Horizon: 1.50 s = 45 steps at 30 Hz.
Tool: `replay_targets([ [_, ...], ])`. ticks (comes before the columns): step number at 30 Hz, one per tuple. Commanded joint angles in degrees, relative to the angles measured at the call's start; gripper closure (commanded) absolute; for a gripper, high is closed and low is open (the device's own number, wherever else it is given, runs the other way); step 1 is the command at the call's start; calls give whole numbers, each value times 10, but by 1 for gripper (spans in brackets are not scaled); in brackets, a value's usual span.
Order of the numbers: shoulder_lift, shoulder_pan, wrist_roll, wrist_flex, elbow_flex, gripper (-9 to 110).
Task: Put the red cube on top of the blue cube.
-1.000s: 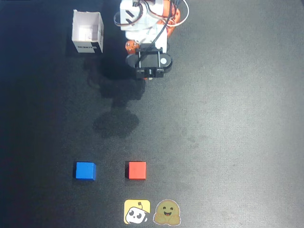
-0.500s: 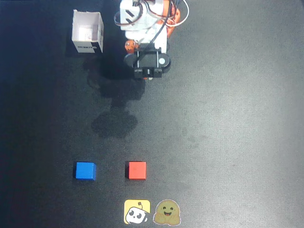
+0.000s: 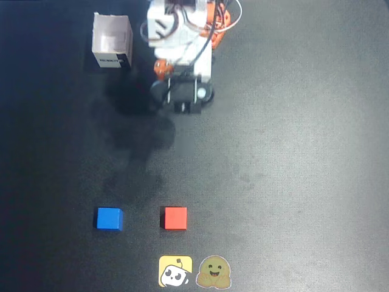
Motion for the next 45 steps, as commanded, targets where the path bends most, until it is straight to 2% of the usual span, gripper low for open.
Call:
replay_targets([
  [1, -73, -3, 14, 2, -97, 101],
  [15, -358, 5, 24, -40, -344, 101],
  [24, -523, 6, 32, 4, -529, 100],
  [28, -589, 6, 32, 26, -606, 98],
  [37, -685, -16, 43, 41, -703, 78],
  [45, -729, -40, 83, 29, -726, 77],
])
